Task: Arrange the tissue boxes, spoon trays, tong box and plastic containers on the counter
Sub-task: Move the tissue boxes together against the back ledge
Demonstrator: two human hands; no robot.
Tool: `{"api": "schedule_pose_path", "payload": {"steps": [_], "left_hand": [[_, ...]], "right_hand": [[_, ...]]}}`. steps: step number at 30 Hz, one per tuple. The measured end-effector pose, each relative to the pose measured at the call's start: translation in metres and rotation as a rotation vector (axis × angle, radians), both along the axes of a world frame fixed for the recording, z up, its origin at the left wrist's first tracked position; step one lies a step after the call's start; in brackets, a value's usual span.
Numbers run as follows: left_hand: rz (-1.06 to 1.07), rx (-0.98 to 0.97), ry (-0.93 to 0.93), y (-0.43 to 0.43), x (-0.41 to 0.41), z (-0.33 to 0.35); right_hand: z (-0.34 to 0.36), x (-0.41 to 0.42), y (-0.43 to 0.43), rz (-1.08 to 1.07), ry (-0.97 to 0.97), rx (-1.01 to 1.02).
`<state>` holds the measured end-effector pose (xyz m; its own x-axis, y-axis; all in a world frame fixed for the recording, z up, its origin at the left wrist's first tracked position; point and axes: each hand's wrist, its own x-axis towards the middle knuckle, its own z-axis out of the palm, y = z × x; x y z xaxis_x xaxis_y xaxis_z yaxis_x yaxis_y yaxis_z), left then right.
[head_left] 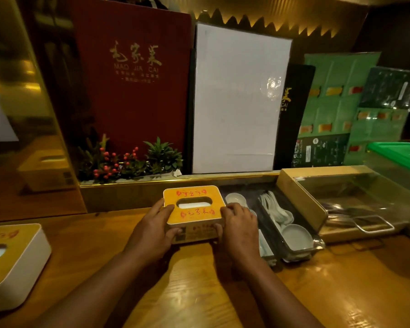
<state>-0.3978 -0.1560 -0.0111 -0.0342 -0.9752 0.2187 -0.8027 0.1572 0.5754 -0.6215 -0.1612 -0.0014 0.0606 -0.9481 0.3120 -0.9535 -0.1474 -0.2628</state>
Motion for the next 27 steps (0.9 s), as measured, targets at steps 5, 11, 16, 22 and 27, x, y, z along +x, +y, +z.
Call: {"api": "schedule_pose_path", "payload": {"steps": [5, 11, 16, 22, 27], "left_hand": [[-0.007, 0.032, 0.004, -0.015, -0.004, -0.001], [-0.022, 0.068, -0.024, -0.021, -0.001, -0.003], [-0.06, 0.161, -0.038, -0.007, 0.004, -0.003], [-0.062, 0.14, -0.086, 0.023, 0.039, 0.009], [-0.028, 0.036, -0.107, 0.053, 0.097, 0.028]], "right_hand": [[-0.008, -0.004, -0.009, -0.025, -0.056, -0.02], [-0.006, -0.005, -0.009, -0.027, -0.075, 0.004], [-0.002, -0.003, -0.008, -0.045, -0.101, 0.052], [0.002, 0.025, 0.01, -0.044, -0.144, 0.003], [0.011, 0.108, 0.046, 0.284, -0.198, -0.025]]}}
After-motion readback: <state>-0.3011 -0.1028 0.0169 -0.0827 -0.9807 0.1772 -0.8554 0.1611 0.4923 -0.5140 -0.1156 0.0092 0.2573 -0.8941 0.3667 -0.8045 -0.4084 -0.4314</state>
